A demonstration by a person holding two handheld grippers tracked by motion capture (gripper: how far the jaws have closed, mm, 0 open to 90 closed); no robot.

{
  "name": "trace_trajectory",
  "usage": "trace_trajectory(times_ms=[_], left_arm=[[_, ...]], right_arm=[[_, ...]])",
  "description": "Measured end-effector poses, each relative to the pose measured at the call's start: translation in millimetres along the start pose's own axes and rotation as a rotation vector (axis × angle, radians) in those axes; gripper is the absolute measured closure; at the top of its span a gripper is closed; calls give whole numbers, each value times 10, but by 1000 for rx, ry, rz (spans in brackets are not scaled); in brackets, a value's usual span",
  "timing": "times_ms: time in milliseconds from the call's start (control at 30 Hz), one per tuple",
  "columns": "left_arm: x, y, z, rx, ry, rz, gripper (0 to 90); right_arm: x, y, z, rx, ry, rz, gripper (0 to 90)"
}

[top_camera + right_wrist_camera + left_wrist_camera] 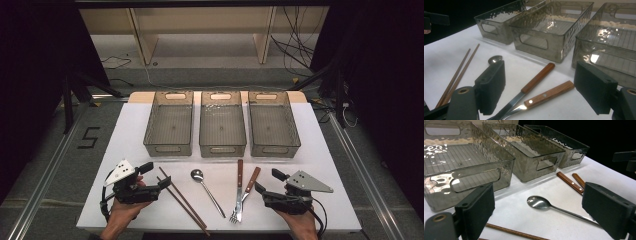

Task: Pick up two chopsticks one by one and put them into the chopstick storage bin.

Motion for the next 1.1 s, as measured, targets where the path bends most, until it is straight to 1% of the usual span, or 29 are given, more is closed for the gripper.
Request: trace_trajectory(times_ms=[100,167,433,567,600,633,667,700,733,767,833,900,967,1100], left_arm=[[2,5,-2,2,-3,3,107],[1,6,1,-3,-2,-3,107],[32,52,-14,22,-14,-1,109],[31,90,-4,53,-18,15,109],[21,115,7,69,-22,27,109],[21,115,7,69,-22,27,109],[20,123,15,83,-20,38,109],[23,129,29,114,-12,61,109],[23,129,29,114,-12,61,109],[27,128,30,122,-3,67,109],[35,123,23,122,-3,54,109],[42,114,20,125,2,46,109],[40,108,19,133,2,49,109],[35,95,24,137,5,45,109]], right_arm=[[-1,0,2,0,1,2,261],[1,0,0,1,2,2,261],[0,2,4,7,4,1,261],[11,6,3,10,3,-2,261],[12,3,6,13,3,-1,261],[12,3,6,13,3,-1,261],[9,0,8,19,1,-1,261],[9,1,8,19,1,0,261],[9,1,8,19,1,0,261],[11,9,9,27,4,1,262],[20,17,11,32,7,2,261],[64,33,22,53,9,-14,262],[96,46,34,70,14,-29,261],[219,99,63,114,41,-57,262]])
Point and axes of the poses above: each handheld gripper's, and its own axes: z roughly forward along the jaws, y roughly out of its top, x roughly to its left, the point moved 3 cm from there along z, roughly forward along the jaws, and after that the axes turned 10 degrees about -y, right-handed, at the moved point
